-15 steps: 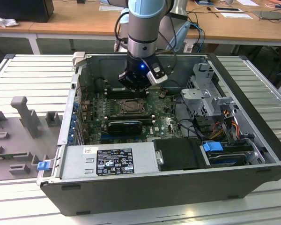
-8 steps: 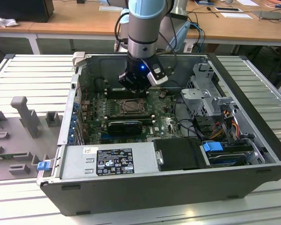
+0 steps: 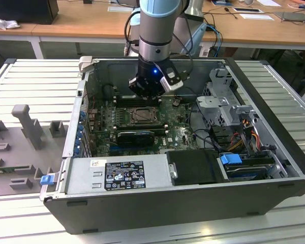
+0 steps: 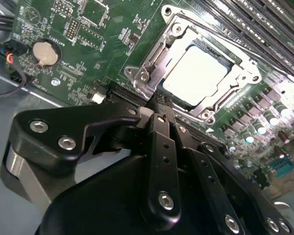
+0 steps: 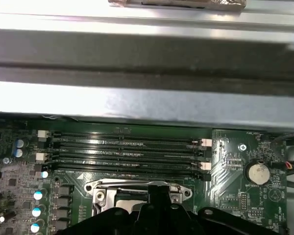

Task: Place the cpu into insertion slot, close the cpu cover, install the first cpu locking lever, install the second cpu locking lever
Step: 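Install the second cpu locking lever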

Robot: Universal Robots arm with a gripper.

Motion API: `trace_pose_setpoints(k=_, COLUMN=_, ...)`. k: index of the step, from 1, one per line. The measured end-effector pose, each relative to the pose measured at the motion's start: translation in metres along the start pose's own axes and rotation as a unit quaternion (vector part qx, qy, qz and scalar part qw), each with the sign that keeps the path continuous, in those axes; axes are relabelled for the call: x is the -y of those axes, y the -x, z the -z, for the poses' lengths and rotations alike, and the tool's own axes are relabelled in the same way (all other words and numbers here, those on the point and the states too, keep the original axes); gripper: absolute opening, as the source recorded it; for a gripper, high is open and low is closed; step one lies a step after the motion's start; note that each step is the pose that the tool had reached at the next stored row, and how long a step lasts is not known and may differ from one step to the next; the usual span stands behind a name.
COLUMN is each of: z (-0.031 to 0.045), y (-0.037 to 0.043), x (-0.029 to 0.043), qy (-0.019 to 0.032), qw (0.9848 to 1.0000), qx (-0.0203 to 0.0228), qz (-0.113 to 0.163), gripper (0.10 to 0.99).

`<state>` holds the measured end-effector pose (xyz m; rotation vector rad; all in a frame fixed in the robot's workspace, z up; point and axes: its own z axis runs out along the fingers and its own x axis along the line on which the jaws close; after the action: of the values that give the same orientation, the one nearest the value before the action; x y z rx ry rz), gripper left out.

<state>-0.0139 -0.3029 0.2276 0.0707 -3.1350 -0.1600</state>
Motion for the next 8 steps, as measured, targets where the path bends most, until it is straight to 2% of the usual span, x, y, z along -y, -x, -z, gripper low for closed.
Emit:
trace_pose_setpoints(k=2, z=0.0109, y=0.0000, x=-0.0010, qy=0.0000, qw=1.0000, qx=0.0000, qz=0.000, gripper=0.106)
trace_pose_setpoints(k=6, z=0.0122, y=-0.0008, x=0.0072, qy=0.0002, qw=1.0000, qx=0.0000, qz=0.000, gripper=0.106)
trace_pose_setpoints(k=8, z=0.0129, y=-0.0014, x=0.0142, qy=0.0002, qw=1.0000, qx=0.0000, qz=0.000, gripper=0.106)
